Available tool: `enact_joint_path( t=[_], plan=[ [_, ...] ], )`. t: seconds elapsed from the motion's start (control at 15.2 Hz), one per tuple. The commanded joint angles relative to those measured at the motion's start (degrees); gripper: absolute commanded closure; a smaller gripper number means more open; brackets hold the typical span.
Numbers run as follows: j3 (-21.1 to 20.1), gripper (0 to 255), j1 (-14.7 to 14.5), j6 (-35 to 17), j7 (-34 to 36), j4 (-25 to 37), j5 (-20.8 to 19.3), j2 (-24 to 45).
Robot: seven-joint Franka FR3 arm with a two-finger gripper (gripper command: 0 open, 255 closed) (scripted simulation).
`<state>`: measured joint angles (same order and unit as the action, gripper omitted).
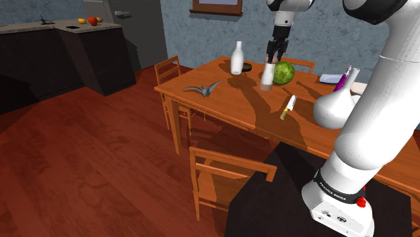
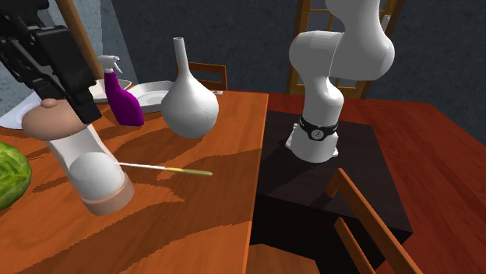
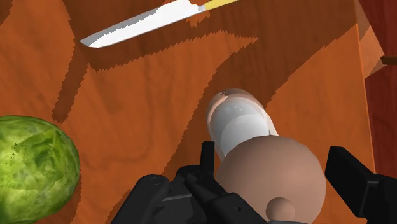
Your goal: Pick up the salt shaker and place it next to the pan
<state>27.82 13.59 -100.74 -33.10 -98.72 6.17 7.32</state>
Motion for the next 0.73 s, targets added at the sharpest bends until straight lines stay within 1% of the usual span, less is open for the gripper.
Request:
enact_joint_path(
  t=[0.0, 0.66],
  plan=[
    [0.0, 255, 0.0, 1.6, 0.2, 1.4, -0.1, -0.2],
    [0.2, 255, 0.4, 9.5, 0.5, 9.7, 0.0, 0.2]
  ],
)
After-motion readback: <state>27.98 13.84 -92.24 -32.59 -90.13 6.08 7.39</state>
